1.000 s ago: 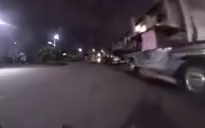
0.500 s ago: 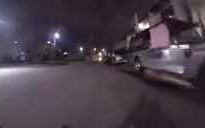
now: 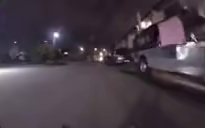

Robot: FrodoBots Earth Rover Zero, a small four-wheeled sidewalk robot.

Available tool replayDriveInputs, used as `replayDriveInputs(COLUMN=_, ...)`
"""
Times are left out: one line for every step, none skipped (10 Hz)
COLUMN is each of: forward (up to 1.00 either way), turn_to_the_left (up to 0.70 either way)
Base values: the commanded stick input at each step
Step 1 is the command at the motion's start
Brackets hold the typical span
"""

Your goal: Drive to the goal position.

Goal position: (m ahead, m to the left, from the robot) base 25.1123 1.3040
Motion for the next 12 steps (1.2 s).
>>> replayDriveInputs(forward=1.0, turn_to_the_left=0.0)
replayDriveInputs(forward=1.0, turn_to_the_left=0.0)
replayDriveInputs(forward=1.0, turn_to_the_left=0.0)
replayDriveInputs(forward=1.0, turn_to_the_left=0.0)
replayDriveInputs(forward=1.0, turn_to_the_left=0.0)
replayDriveInputs(forward=1.0, turn_to_the_left=0.0)
replayDriveInputs(forward=1.0, turn_to_the_left=0.0)
replayDriveInputs(forward=1.0, turn_to_the_left=0.0)
replayDriveInputs(forward=1.0, turn_to_the_left=0.0)
replayDriveInputs(forward=1.0, turn_to_the_left=0.0)
replayDriveInputs(forward=1.0, turn_to_the_left=0.0)
replayDriveInputs(forward=1.0, turn_to_the_left=0.0)
